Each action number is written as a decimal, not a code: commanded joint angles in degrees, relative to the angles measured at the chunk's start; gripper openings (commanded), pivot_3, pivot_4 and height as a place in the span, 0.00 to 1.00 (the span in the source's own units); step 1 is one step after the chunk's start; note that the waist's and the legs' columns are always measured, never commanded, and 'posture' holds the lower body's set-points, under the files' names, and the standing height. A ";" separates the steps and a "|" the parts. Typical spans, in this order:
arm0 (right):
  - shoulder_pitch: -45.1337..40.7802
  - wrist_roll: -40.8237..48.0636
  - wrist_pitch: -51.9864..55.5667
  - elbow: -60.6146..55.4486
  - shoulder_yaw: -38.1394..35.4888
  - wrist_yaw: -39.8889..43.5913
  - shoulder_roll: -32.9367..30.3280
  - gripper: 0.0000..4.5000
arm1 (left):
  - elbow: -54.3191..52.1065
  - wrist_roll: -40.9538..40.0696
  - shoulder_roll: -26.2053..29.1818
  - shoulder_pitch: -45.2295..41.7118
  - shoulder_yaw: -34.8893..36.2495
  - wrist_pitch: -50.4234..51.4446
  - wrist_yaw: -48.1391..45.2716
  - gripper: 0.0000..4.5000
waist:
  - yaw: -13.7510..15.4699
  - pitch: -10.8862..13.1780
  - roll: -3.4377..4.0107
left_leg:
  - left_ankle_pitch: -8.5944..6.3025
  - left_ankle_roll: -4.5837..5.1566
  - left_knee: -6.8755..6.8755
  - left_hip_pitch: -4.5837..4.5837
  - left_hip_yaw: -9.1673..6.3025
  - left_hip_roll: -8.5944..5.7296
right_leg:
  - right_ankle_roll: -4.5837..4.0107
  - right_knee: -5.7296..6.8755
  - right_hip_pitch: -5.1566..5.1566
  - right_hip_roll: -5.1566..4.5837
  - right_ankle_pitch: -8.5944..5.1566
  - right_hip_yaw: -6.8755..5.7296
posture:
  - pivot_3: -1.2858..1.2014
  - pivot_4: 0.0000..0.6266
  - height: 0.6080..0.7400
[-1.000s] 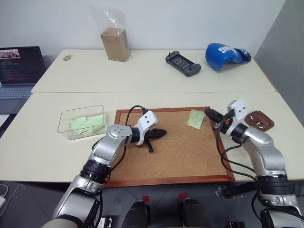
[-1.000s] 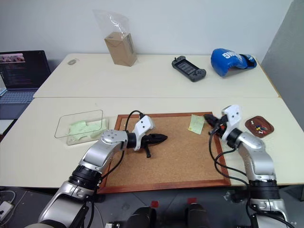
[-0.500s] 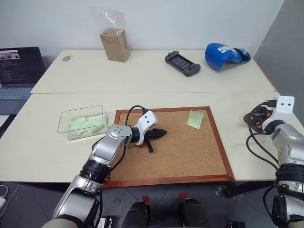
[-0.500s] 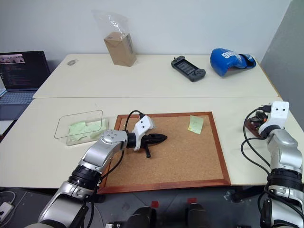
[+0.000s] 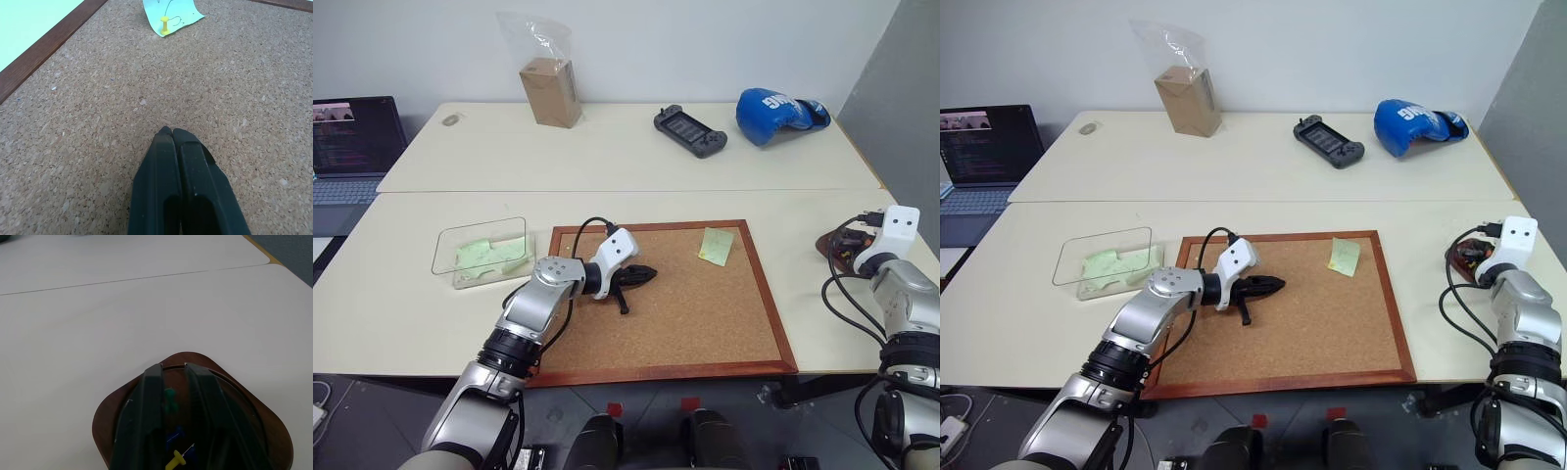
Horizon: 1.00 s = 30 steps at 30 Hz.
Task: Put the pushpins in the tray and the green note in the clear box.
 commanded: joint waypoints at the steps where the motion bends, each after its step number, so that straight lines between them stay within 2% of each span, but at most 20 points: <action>1: -0.71 0.03 -1.82 -1.41 -1.27 -0.25 -1.47 0.39 | 0.90 1.38 0.57 0.65 -1.05 1.20 -0.16 0.00 | 0.00 0.00 0.00 | 0.00 0.00 0.00 0.00 0.00 0.00 | 0.00 0.00 0.00 0.00 0.00 0.00 | 0.52 0.24 1.00; 5: -0.47 -0.18 -2.31 -1.52 -1.30 -0.39 -1.78 0.58 | 1.09 1.42 0.53 0.42 -1.11 1.21 -0.24 0.00 | 0.00 0.00 0.00 | 0.00 0.00 0.00 0.00 0.00 0.00 | 0.00 0.00 0.00 0.00 0.00 0.00 | 0.52 0.24 1.00; 11: 0.14 -0.69 -4.69 -3.66 -0.20 0.71 -1.72 0.58 | 0.96 1.46 0.53 0.43 -1.23 1.26 -0.40 0.00 | 0.00 0.00 0.00 | 0.00 0.00 0.00 0.00 0.00 0.00 | 0.00 0.00 0.00 0.00 0.00 0.00 | 0.52 0.24 1.00; 17: 5.56 4.12 -2.22 -18.57 8.83 17.23 0.25 0.58 | 0.79 1.55 0.48 0.51 -1.29 1.11 -0.36 0.00 | -0.06 0.00 0.00 | 0.00 0.00 0.00 0.01 -0.02 0.00 | 0.01 0.00 0.00 0.03 0.00 -0.02 | 0.52 0.24 1.00; 21: 9.95 5.25 -0.49 -28.33 15.96 25.39 -0.07 0.58 | 0.63 1.61 0.39 0.60 -1.25 0.97 -0.23 0.00 | -0.01 0.01 -0.02 | 0.00 0.00 0.01 -0.01 -0.11 0.02 | 0.01 -0.01 0.01 0.03 0.00 -0.07 | 0.52 0.24 1.00; 25: 12.35 8.14 3.63 -36.35 20.64 30.47 -0.12 0.58 | 0.47 1.68 0.39 0.76 -1.30 0.88 -0.25 0.00 | 0.03 0.01 -0.02 | -0.01 0.00 0.01 -0.02 -0.30 0.02 | 0.01 -0.02 0.00 0.02 0.00 -0.06 | 0.52 0.24 1.00; 30: 11.77 9.26 7.55 -39.42 24.19 32.77 0.58 0.58 | 0.58 1.79 0.58 0.56 -1.12 0.79 -0.34 0.00 | 0.06 0.03 -0.06 | -0.01 0.00 0.02 -0.01 -0.45 0.01 | 0.02 -0.02 0.00 0.02 -0.01 -0.09 | 0.52 0.24 1.00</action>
